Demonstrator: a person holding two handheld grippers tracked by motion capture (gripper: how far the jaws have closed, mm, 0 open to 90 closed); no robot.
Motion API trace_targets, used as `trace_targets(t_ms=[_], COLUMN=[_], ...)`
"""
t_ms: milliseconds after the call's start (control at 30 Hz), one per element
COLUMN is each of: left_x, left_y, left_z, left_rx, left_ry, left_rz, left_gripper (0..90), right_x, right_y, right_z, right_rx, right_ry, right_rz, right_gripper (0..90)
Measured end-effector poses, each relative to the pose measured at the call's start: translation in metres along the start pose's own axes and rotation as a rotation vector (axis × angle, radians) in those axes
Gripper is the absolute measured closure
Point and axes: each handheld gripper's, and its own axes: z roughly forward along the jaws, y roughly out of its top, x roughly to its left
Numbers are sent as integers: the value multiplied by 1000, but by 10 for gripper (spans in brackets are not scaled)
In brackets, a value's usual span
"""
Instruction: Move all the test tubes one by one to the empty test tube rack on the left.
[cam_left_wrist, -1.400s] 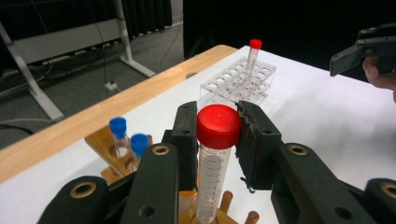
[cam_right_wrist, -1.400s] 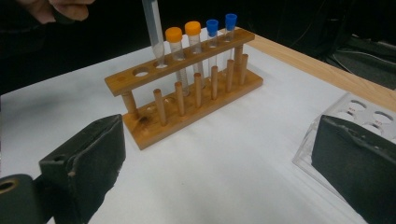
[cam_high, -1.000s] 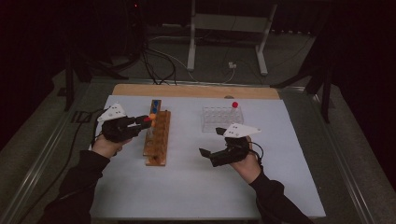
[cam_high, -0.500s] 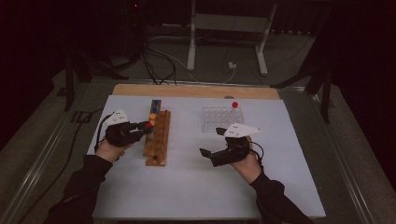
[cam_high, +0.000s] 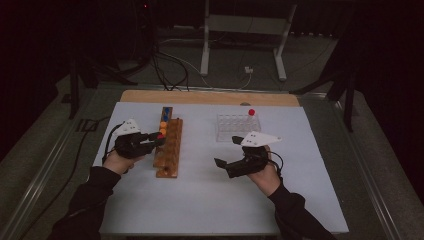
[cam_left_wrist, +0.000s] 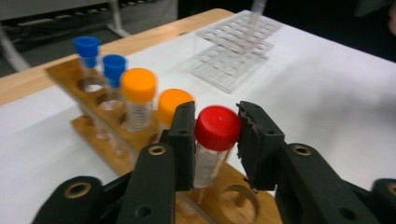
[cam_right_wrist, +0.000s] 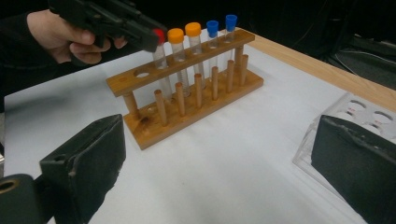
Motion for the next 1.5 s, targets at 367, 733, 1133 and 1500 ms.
trace_targets(t_ms=[367,733,1133,1500], left_x=[-18,-30,-37,-38], left_y=[9,14,18,19], left_z=[-15,-24,-27,-29], left_rx=[-64,-80,-88,-104], left_ry=[-5,-13,-46,-50], left_rz=[41,42,58,53], left_gripper=[365,86,24,24], right_x=[-11,-43,-89,-119], right_y=[6,9,-8,-19], right_z=[-9,-18,-12,8], right_rx=[-26,-39,0,52], right_ry=[-30,-116,-209,-326], right_rz=[4,27,60,104], right_gripper=[29,29,29,152])
